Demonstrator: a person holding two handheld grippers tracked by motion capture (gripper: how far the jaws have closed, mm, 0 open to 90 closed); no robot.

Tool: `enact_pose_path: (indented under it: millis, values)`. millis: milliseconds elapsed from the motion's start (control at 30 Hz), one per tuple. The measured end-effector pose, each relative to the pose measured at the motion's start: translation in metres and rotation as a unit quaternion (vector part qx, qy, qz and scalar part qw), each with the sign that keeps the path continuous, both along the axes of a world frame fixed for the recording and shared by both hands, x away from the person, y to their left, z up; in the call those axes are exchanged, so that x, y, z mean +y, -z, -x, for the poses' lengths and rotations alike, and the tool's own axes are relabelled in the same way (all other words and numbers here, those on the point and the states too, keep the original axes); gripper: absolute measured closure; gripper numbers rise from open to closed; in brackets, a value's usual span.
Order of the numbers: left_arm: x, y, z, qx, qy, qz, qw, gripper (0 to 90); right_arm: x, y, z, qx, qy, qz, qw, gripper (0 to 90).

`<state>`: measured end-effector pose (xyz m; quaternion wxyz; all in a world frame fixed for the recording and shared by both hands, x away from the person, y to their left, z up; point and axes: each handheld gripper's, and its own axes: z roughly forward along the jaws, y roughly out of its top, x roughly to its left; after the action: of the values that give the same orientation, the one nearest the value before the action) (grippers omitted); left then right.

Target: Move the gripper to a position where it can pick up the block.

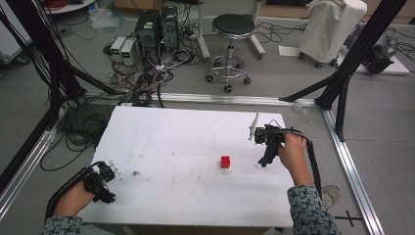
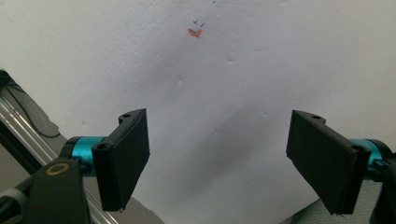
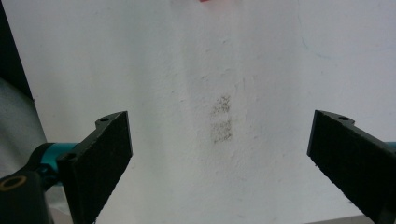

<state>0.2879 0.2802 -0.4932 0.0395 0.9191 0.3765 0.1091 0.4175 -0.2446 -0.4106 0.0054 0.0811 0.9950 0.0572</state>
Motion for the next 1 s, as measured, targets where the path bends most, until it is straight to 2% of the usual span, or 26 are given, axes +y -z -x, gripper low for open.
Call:
enact_pose_path:
  millis: [633, 1000]
  values:
    - [0.0, 0.001, 0.0, 0.003, 0.003, 0.002, 1.0, 21.6, 0.067, 0.032, -0.022, 0.007, -0.05, 0.018, 0.9986, 5.9]
    - [-0.002, 0.001, 0.001, 0.001, 0.003, 0.003, 1.0, 21.6, 0.085, 0.05, -0.025, 0.001, -0.07, 0.025, 0.9972, 5.9]
